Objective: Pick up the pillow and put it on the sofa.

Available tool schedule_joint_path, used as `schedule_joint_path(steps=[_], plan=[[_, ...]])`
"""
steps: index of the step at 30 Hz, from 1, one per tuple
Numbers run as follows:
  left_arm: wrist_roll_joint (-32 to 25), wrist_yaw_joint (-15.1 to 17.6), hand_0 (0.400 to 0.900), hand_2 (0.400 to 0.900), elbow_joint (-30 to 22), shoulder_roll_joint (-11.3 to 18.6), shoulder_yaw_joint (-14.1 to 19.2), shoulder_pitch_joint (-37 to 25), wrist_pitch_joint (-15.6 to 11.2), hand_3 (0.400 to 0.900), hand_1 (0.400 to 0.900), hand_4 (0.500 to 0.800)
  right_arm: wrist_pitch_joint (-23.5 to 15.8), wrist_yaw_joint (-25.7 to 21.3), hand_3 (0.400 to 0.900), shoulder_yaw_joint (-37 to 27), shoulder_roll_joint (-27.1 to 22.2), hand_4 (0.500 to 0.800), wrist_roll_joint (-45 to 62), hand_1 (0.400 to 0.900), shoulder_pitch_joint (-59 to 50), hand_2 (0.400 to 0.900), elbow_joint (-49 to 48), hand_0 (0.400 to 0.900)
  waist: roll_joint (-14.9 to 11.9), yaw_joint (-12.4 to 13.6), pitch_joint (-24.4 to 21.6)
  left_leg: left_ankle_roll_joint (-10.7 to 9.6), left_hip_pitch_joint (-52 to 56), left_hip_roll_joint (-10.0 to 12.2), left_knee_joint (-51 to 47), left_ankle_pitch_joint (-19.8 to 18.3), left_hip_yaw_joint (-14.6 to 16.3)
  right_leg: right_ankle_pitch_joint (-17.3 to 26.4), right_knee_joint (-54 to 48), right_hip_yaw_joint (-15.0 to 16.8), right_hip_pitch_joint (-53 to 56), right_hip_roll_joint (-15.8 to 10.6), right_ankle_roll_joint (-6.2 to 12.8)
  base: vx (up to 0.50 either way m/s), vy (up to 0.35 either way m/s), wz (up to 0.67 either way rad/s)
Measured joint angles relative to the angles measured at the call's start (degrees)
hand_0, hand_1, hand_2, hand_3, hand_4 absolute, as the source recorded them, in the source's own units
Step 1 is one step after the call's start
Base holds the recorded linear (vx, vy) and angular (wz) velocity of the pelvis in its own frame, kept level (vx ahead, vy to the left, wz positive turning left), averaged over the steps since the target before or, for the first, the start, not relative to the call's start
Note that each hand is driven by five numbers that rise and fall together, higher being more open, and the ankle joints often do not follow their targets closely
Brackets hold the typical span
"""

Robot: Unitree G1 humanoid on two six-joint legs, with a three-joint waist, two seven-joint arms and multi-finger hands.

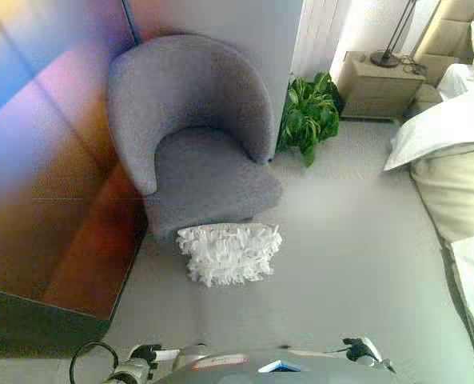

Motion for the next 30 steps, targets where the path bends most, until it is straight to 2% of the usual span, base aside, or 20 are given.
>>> schedule_joint_path(steps=[30], plan=[[-0.01, -0.09, 0.9, 0.9, -0.06, 0.01, 0.0, 0.21, -0.61, 0.9, 0.9, 0.8, 1.24, -0.02, 0.9, -0.02, -0.01, 0.8, 0.06, 0.9, -0.29, 0.9, -0.05, 0.9, 1.04, -0.06, 1.94, 0.0, 0.06, 0.15, 0.01, 0.0, 0.55, 0.1, -0.02, 0.49, -0.29, 0.13, -0.02, 0.01, -0.02, -0.01]])
